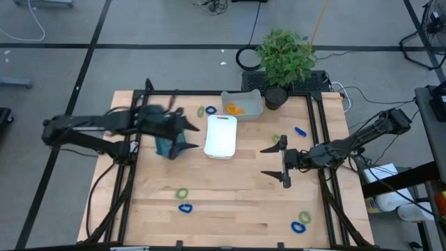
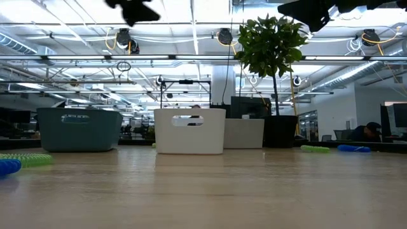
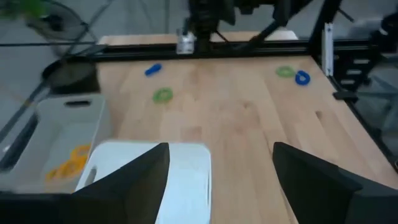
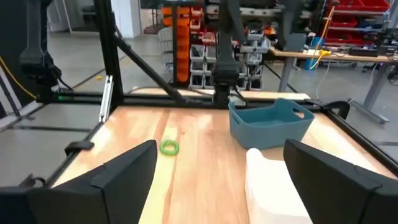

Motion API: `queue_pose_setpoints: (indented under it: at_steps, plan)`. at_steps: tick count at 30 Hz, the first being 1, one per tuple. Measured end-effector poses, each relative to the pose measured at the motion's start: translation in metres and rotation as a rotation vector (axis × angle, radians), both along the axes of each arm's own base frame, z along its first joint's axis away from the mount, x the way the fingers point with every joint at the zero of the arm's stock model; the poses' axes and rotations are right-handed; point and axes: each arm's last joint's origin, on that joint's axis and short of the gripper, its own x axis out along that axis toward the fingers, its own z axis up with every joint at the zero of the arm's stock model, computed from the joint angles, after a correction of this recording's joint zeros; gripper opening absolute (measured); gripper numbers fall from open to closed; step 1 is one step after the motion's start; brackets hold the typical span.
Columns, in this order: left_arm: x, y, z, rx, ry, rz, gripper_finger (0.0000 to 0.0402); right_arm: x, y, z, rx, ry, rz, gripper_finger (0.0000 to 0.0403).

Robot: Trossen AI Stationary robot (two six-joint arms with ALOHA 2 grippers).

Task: Sort spring keychains
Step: Put the blue spring keychain into the white bin

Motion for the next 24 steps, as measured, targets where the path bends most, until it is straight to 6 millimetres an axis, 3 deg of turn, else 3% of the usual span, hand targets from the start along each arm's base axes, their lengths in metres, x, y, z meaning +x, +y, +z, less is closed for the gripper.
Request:
queue_pose_setpoints:
  at_steps: [5, 11, 19, 24]
  plan:
    - [-0.042, -0.017, -0.018, -0.041, -0.064, 0.069, 0.0281, 0.000, -0.001, -0.002, -0.015, 0.022, -0.032, 0.0339]
    - [-0.070, -0.034, -0.032, -0.070, -0.115, 0.030, 0.0288, -0.001, -0.002, -0.003, -0.026, 0.028, -0.104, 0.0339]
    - [-0.078, -0.049, -0.050, -0.048, -0.138, 0.041, 0.0286, -0.007, -0.010, -0.005, -0.081, 0.109, -0.239, 0.0338]
    - [-0.077, -0.054, -0.053, -0.054, -0.126, 0.024, 0.0279, -0.018, -0.023, 0.017, -0.039, 0.268, -0.317, 0.0338]
